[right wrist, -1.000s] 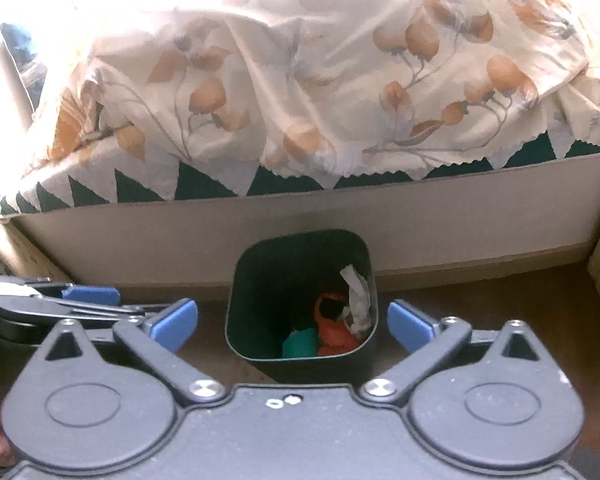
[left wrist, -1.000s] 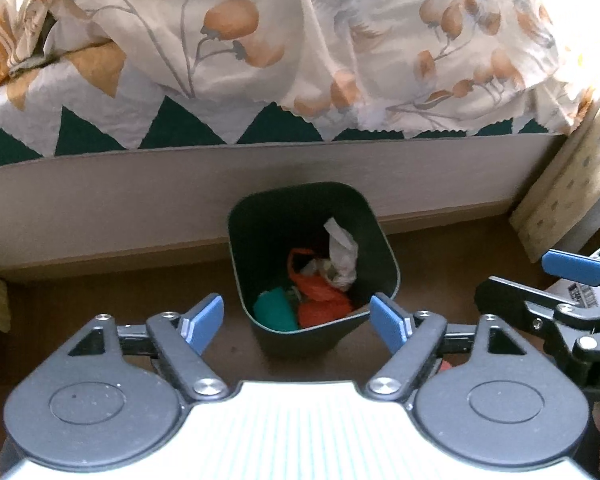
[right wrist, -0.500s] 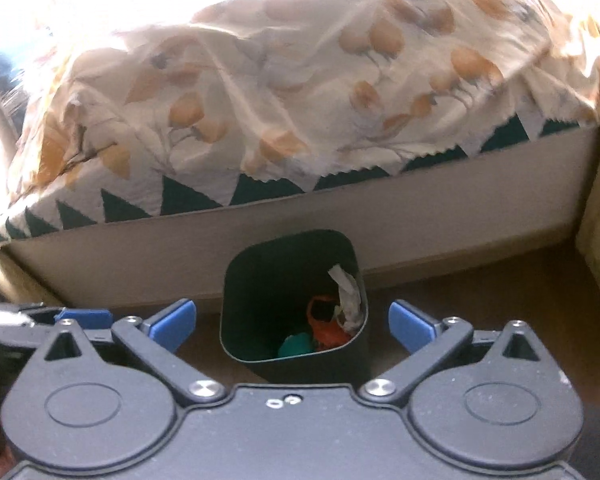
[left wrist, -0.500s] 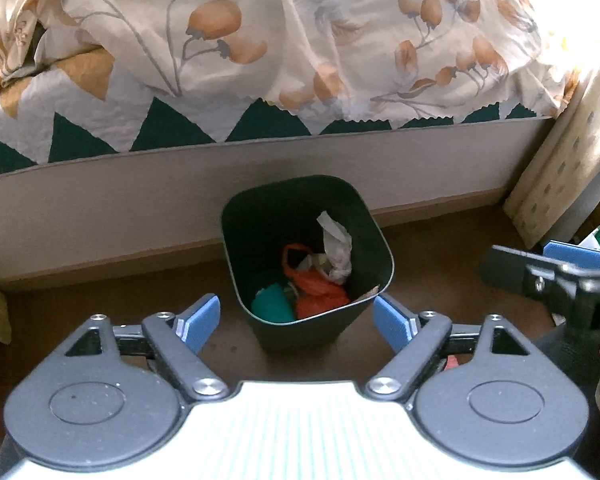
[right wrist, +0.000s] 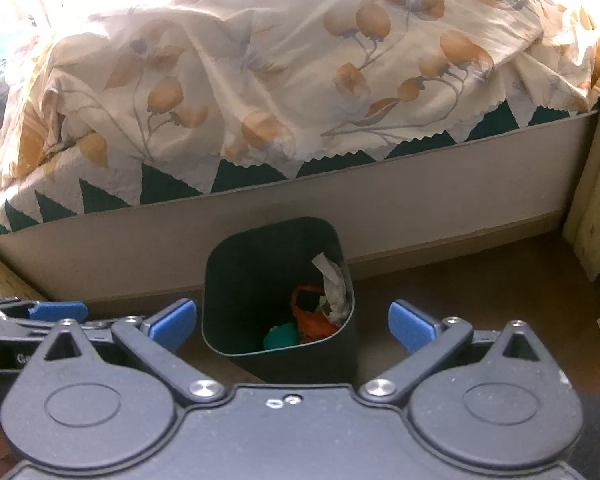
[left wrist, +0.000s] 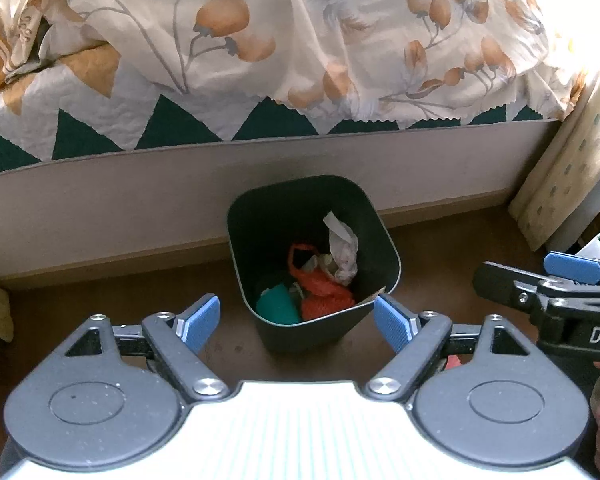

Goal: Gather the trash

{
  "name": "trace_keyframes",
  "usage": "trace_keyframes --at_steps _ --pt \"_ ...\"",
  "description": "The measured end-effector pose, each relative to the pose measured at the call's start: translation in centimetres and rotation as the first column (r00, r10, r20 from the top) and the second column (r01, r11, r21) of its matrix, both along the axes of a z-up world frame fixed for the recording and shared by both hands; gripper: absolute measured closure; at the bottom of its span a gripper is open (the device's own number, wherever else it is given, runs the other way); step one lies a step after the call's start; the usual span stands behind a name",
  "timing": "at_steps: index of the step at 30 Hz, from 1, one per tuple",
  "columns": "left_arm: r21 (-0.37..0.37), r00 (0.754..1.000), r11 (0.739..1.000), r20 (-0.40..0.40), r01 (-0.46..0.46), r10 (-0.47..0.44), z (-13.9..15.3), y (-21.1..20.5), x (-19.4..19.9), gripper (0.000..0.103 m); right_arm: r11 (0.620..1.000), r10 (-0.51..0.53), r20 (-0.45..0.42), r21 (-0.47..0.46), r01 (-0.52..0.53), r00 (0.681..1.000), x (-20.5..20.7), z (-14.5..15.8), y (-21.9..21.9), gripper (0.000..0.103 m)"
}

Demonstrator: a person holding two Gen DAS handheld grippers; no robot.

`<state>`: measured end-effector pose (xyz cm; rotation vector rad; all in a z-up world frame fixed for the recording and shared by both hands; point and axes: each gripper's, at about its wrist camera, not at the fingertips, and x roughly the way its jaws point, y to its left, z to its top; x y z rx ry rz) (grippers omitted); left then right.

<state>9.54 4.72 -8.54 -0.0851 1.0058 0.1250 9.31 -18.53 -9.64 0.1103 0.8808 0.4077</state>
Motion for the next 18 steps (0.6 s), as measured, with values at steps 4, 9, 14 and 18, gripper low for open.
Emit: trace_keyframes --at_steps 4,9,14,18 --pt "-0.002 1.0 1.0 0.024 0.014 -0.014 0.3 -0.1 -0.2 0.018 1.0 -0.003 -0.009 -0.011 0.002 1.0 0.1 -0.1 0.1 0.0" --pt "-0.004 0.999 1.0 0.04 0.022 -0.022 0.6 -0.3 -0.4 0.018 1.0 0.0 -0.003 -0.011 0.0 1.0 0.0 -0.1 0.3 0.0" --pt "-0.007 0.998 1.0 0.054 0.015 -0.015 0.8 -0.2 -0.5 0.019 1.0 0.002 -0.002 -0.017 -0.002 1.0 0.0 -0.2 0.4 0.0" --pt "-0.005 0.998 1.0 0.069 0.011 -0.011 1.1 -0.1 -0.7 0.019 1.0 -0.001 -0.008 -0.017 0.0 1.0 0.2 -0.3 0.4 0.0"
